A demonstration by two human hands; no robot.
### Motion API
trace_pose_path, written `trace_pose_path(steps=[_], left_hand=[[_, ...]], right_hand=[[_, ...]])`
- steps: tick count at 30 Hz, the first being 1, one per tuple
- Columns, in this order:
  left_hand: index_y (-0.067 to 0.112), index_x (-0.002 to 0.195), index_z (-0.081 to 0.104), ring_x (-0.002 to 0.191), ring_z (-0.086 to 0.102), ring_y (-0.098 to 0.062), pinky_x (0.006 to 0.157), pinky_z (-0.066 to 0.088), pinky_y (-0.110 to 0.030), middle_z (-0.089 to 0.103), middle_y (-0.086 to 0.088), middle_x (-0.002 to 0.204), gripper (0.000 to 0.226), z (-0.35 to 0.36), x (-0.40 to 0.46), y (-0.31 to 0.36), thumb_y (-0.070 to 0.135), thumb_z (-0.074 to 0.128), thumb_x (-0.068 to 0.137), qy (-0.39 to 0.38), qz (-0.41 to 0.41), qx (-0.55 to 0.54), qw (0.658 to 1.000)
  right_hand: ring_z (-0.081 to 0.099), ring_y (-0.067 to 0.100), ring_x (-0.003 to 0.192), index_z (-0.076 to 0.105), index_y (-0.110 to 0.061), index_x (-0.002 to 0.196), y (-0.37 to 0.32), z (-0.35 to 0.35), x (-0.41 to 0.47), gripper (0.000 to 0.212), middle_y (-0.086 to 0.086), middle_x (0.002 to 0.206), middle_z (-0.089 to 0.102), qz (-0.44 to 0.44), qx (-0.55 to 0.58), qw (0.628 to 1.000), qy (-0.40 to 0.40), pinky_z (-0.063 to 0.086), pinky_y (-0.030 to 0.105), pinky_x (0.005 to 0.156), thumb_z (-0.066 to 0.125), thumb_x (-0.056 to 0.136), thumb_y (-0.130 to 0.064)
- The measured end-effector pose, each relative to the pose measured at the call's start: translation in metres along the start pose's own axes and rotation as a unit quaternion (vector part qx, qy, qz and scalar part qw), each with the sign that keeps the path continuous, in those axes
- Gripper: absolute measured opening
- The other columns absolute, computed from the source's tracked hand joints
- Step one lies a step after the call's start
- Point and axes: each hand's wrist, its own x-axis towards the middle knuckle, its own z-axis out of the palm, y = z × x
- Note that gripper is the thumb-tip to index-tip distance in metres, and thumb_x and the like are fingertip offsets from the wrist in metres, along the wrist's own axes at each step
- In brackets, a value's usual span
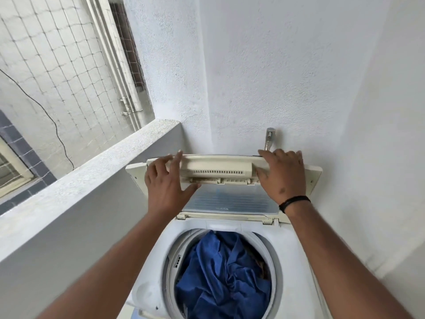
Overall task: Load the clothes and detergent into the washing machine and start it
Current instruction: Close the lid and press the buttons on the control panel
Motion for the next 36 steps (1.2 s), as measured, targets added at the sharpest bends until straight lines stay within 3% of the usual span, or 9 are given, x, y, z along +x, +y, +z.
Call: trace_pose_path(steps=[4,10,14,18,22,26,28,31,36], left_hand=[[0.034,0.136,0.055,0.120,0.039,-0.032,0.109,0.029,-0.051,0.044,-0.005,0.125,0.077,-0.029,-0.033,-0.007,0.064,0.079,0.069,0.016,-0.006,-0.011,1.000],[0.043,0.122,0.063,0.109,0.053,-0.023,0.101,0.035,-0.049,0.057,0.011,0.112,0.062,-0.047,-0.087,-0.014,0.055,0.069,0.062,-0.133,0.141,-0.014,0.981],[0.039,0.097,0.066,0.123,0.050,-0.022,0.106,0.032,-0.052,0.058,0.015,0.125,0.042,-0.034,-0.128,-0.022,0.036,0.075,0.056,-0.277,0.177,0.007,0.944],[0.032,0.097,0.062,0.142,0.027,-0.020,0.115,0.020,-0.058,0.035,0.013,0.151,0.030,-0.016,-0.181,-0.035,0.046,0.073,0.073,-0.413,0.186,0.022,0.891],[0.029,0.108,0.057,0.154,0.000,-0.021,0.119,0.006,-0.063,0.005,0.010,0.167,0.050,0.008,-0.242,-0.055,0.072,0.056,0.081,-0.462,0.149,-0.005,0.874],[0.026,0.119,0.056,0.155,-0.012,-0.021,0.118,-0.005,-0.067,-0.004,0.009,0.168,0.086,0.022,-0.263,-0.061,0.089,0.033,0.064,-0.459,0.115,-0.057,0.879],[0.026,0.118,0.055,0.154,-0.014,-0.020,0.117,-0.007,-0.066,-0.005,0.009,0.168,0.089,0.024,-0.263,-0.063,0.090,0.037,0.059,-0.462,0.116,-0.067,0.876],[0.027,0.123,0.051,0.153,-0.018,-0.020,0.117,-0.012,-0.064,-0.010,0.008,0.168,0.086,0.025,-0.266,-0.070,0.085,0.063,0.060,-0.464,0.131,-0.080,0.872],[0.023,0.134,0.045,0.151,-0.027,-0.021,0.115,-0.016,-0.063,-0.018,0.005,0.167,0.112,0.028,-0.269,-0.077,0.088,0.069,0.046,-0.467,0.154,-0.090,0.866]], right_hand=[[0.059,0.030,0.094,0.069,-0.024,0.115,-0.007,-0.025,-0.040,0.032,0.003,0.103,0.069,0.002,0.100,0.993,-0.064,0.050,0.041,0.083,0.075,0.083,-0.027],[0.044,0.013,0.101,0.063,-0.049,0.118,-0.017,-0.051,-0.104,0.040,-0.012,0.104,0.053,-0.011,0.106,0.952,-0.286,0.044,0.040,0.087,0.071,0.085,-0.028],[0.039,0.020,0.103,0.057,-0.043,0.107,-0.038,-0.043,-0.162,0.047,-0.007,0.106,0.041,-0.032,0.011,0.935,-0.352,0.034,0.035,0.079,0.057,0.079,-0.005],[0.040,0.025,0.106,0.058,-0.034,0.098,-0.058,-0.024,-0.226,0.039,-0.002,0.111,0.038,-0.009,-0.041,0.916,-0.398,0.040,0.038,0.085,0.053,0.080,0.001],[0.039,0.028,0.114,0.059,-0.030,0.104,-0.071,-0.005,-0.276,0.040,0.003,0.119,0.037,0.042,-0.063,0.904,-0.420,0.043,0.039,0.089,0.047,0.086,0.003],[0.038,0.027,0.114,0.056,-0.028,0.106,-0.081,0.003,-0.295,0.036,0.004,0.119,0.037,0.093,-0.071,0.893,-0.434,0.046,0.042,0.089,0.049,0.083,-0.002],[0.038,0.026,0.111,0.058,-0.029,0.102,-0.084,0.008,-0.299,0.036,0.003,0.114,0.037,0.124,-0.069,0.894,-0.424,0.047,0.046,0.091,0.046,0.083,0.000],[0.040,0.025,0.109,0.060,-0.028,0.105,-0.087,0.019,-0.304,0.026,0.003,0.113,0.036,0.143,-0.072,0.898,-0.411,0.049,0.048,0.091,0.047,0.092,-0.009],[0.043,0.027,0.115,0.056,-0.028,0.112,-0.086,0.023,-0.309,0.018,0.005,0.117,0.040,0.157,-0.078,0.886,-0.430,0.048,0.045,0.093,0.041,0.102,-0.028]])
